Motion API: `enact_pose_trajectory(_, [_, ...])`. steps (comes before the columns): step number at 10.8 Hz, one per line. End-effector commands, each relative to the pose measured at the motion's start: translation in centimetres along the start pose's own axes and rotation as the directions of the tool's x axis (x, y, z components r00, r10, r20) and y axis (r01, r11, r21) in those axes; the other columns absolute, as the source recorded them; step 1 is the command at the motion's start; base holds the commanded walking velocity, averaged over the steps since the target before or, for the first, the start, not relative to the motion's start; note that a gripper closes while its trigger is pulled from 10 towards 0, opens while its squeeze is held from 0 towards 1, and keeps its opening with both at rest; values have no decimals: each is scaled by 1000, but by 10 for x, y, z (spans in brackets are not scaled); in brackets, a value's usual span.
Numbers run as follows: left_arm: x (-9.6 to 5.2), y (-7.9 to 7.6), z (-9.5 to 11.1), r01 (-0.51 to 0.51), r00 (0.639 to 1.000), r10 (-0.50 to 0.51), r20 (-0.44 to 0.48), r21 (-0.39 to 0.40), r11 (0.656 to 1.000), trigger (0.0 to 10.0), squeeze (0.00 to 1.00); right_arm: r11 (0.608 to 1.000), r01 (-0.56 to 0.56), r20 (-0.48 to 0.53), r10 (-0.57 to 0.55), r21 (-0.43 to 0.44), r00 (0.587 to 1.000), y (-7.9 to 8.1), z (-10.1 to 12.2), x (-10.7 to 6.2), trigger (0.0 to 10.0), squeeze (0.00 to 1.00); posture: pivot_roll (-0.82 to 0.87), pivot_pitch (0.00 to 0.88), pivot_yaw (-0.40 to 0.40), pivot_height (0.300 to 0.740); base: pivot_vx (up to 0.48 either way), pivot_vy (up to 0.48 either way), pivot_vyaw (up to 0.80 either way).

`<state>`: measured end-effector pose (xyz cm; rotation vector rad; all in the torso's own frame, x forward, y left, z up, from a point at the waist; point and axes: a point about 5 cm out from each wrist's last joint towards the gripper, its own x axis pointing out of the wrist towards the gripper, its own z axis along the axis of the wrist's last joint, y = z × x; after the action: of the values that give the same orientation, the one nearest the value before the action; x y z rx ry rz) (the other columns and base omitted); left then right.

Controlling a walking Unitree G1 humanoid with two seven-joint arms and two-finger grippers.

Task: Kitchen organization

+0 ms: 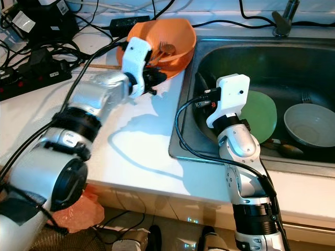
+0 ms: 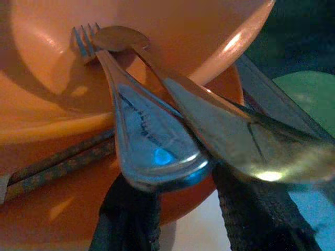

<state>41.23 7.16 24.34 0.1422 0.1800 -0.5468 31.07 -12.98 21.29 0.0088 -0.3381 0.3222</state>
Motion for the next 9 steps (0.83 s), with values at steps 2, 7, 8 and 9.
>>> enact_pose_trajectory(2, [1,1,-1,-5,1000,5,-6,-48,999,10000,0,1000,19,-99,-17,22,995,0,-25,-11,10000,0,80,194,199,740,0,0,0])
enact_pose_trajectory(7, [-8,15,19,10,999,-4,44,-131,991,10000,0,1000,14,-99,-11,26,995,1,-25,-11,10000,0,93,194,191,740,0,0,0])
enact_pose_trajectory(8, [-8,19,14,-46,999,48,16,-70,996,10000,0,1000,10,-101,-8,27,995,1,-26,-11,10000,0,97,192,188,740,0,0,0])
enact_pose_trajectory(9, [-7,19,9,-65,998,65,-2,-48,997,10000,0,1000,8,-102,-5,27,995,1,-26,-10,10000,0,97,193,187,740,0,0,0])
